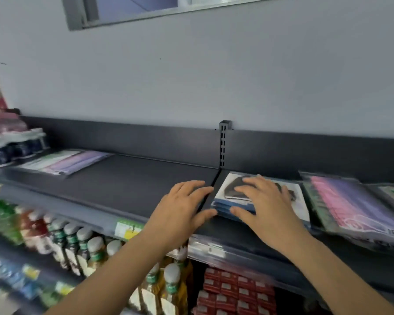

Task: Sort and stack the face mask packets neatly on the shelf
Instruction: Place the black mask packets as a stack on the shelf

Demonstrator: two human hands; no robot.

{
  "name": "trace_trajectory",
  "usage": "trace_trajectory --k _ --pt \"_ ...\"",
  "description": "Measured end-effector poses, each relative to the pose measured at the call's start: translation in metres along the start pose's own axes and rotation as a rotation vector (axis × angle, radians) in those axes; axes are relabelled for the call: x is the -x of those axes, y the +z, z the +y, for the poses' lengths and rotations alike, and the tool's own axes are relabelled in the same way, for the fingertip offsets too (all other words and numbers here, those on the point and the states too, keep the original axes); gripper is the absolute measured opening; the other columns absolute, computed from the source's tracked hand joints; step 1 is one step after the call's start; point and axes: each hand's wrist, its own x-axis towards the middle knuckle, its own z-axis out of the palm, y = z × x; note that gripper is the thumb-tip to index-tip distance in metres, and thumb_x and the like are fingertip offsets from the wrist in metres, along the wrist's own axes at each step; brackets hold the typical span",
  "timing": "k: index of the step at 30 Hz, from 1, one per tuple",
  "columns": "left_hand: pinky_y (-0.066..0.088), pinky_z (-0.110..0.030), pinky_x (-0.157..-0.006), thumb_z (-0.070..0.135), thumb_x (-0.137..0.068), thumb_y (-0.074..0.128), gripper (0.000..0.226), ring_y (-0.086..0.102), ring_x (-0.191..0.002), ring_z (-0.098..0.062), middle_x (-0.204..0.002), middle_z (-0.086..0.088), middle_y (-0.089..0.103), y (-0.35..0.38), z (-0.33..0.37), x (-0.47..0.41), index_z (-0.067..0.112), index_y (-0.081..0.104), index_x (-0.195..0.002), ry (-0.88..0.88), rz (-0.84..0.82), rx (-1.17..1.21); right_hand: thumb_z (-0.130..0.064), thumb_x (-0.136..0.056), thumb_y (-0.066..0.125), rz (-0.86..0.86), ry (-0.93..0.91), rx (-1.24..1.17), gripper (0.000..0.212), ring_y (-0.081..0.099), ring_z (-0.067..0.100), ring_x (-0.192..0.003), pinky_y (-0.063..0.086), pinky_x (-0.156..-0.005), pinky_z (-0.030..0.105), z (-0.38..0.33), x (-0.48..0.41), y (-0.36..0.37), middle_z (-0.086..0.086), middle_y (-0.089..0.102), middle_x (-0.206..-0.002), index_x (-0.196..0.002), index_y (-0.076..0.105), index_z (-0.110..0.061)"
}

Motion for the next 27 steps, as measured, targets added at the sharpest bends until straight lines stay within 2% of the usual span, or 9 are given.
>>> trace_trajectory --k 2,4,8,12,16,21,27 --pt "0.044 -0.035 -0.099 0.063 -0.083 0.03 0.064 0.045 -0.127 -0.017 -0.137 0.006 0.05 -0.02 -0.02 0.025 0.028 0.052 -0.132 -0.047 0.04 -0.072 -0.05 -0.091 0.048 0.019 -0.095 -0.098 0.046 0.015 0.011 -0.142 0.008 -0.117 0.047 -0.03 -0.007 0.01 -0.014 0.031 -0.147 -0.134 0.045 -0.033" --pt "0.045 -0.035 -0.096 0.062 -0.083 0.031 0.062 0.051 -0.121 -0.019 -0.131 0.004 0.056 -0.042 -0.043 0.054 0.027 0.057 -0.127 -0.118 0.007 -0.148 -0.049 -0.092 0.047 -0.004 -0.184 -0.161 0.045 0.016 0.01 -0.142 0.009 -0.117 0.043 -0.06 -0.011 0.024 -0.015 0.031 -0.147 -0.135 0.044 -0.035" --pt "0.043 -0.032 -0.1 0.066 -0.081 0.025 0.067 0.05 -0.121 -0.014 -0.131 0.008 0.055 -0.084 -0.092 0.111 0.03 0.056 -0.127 -0.302 0.007 -0.212 -0.046 -0.094 0.046 -0.095 -0.324 -0.254 0.043 0.024 0.005 -0.137 0.016 -0.116 0.035 -0.113 -0.018 0.049 -0.018 0.035 -0.144 -0.136 0.043 -0.035" --pt "0.039 -0.027 -0.099 0.058 -0.089 0.045 0.049 0.049 -0.12 -0.012 -0.131 0.01 0.054 -0.112 -0.138 0.153 0.029 0.056 -0.127 -0.43 0.05 -0.211 -0.044 -0.093 0.049 -0.131 -0.42 -0.276 0.041 0.04 0.005 -0.125 0.03 -0.107 0.027 -0.166 -0.035 0.063 -0.016 0.045 -0.135 -0.132 0.048 -0.032" --pt "0.047 -0.03 -0.095 0.066 -0.082 0.032 0.063 0.056 -0.111 -0.013 -0.124 0.009 0.059 -0.132 -0.189 0.174 0.027 0.062 -0.121 -0.447 0.093 -0.222 -0.042 -0.092 0.052 -0.172 -0.446 -0.277 0.041 0.046 0.007 -0.118 0.039 -0.1 0.026 -0.22 -0.06 0.077 -0.014 0.05 -0.13 -0.131 0.049 -0.029" --pt "0.048 -0.032 -0.097 0.047 -0.09 0.052 0.042 0.055 -0.111 -0.013 -0.124 0.007 0.058 -0.168 -0.275 0.185 0.024 0.059 -0.124 -0.449 0.148 -0.203 -0.039 -0.091 0.056 -0.235 -0.392 -0.26 0.043 0.049 0.01 -0.118 0.041 -0.099 0.029 -0.29 -0.109 0.107 -0.01 0.052 -0.131 -0.132 0.05 -0.026" --pt "0.044 -0.026 -0.098 0.044 -0.09 0.053 0.042 0.054 -0.114 -0.012 -0.128 0.006 0.057 -0.199 -0.374 0.199 0.024 0.057 -0.127 -0.425 0.16 -0.219 -0.038 -0.091 0.057 -0.245 -0.34 -0.186 0.044 0.048 0.012 -0.122 0.04 -0.102 0.033 -0.371 -0.173 0.142 -0.006 0.052 -0.135 -0.133 0.05 -0.025"
